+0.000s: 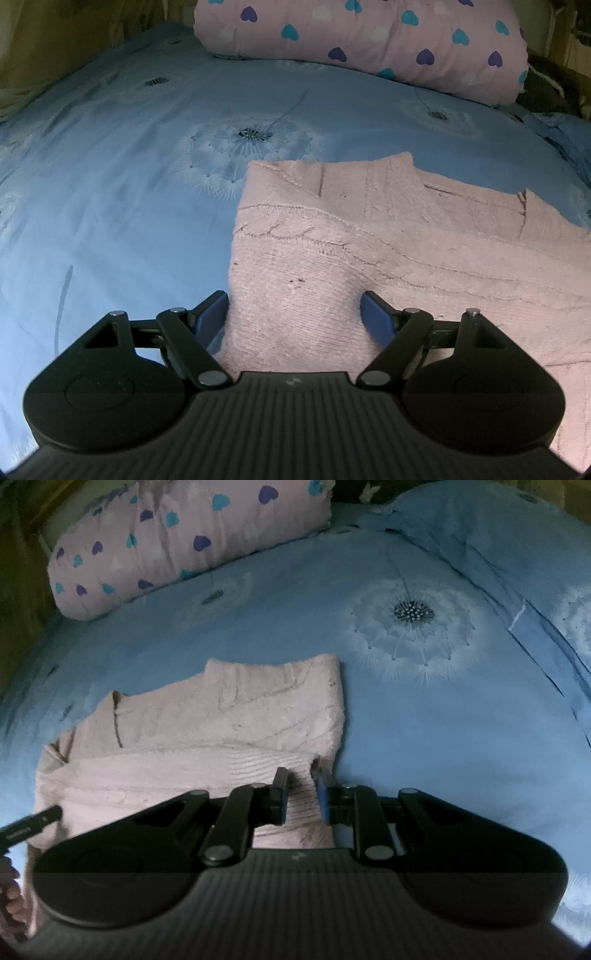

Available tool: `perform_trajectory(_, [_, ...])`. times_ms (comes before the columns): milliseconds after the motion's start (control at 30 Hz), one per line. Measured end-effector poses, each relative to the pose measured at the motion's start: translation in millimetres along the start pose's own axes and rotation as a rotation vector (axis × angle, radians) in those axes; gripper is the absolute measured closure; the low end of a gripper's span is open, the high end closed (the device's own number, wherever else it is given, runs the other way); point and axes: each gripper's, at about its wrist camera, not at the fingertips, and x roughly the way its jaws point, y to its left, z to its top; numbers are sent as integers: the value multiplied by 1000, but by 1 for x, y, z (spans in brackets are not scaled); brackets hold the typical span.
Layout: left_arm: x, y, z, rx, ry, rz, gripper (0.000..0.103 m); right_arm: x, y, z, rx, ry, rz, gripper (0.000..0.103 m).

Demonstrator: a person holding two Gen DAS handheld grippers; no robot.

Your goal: Fold small clothes

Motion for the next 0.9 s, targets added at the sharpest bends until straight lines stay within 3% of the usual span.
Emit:
perform_trajectory(200, [0,1,2,-8,6,-6,21,3,-6,-4,47,44,22,82])
perform_trajectory(300, [0,1,1,-8,6,-6,21,-2,4,-1,-11,58,23,91])
perform_trajectory(367, [0,1,1,-8,5,-7,21,-26,23,8,-118,-91,7,92])
perform_trajectory(433, [1,1,0,-5,4,-8,21,-60,41,11,-237,-287,59,92])
perform_trajectory(500, [2,1,0,-2,4,-6,21,-75,48,8,-293,-347,78,92])
perform_trajectory(567, [2,1,0,-3,4,-6,21,-69,45,2,-309,-306,52,92])
perform_trajectory(700, [2,2,-1,-8,8,-11,21,-28,21,-16,-274,-108,-56,93])
perform_trajectory(833, [3,3,-1,-16,14,-17,20,-8,3,-30,-287,-45,-207,91])
perform_trajectory(900, [4,4,-1,-24,18,-18,20,-16,-2,-31,-262,-63,-199,90])
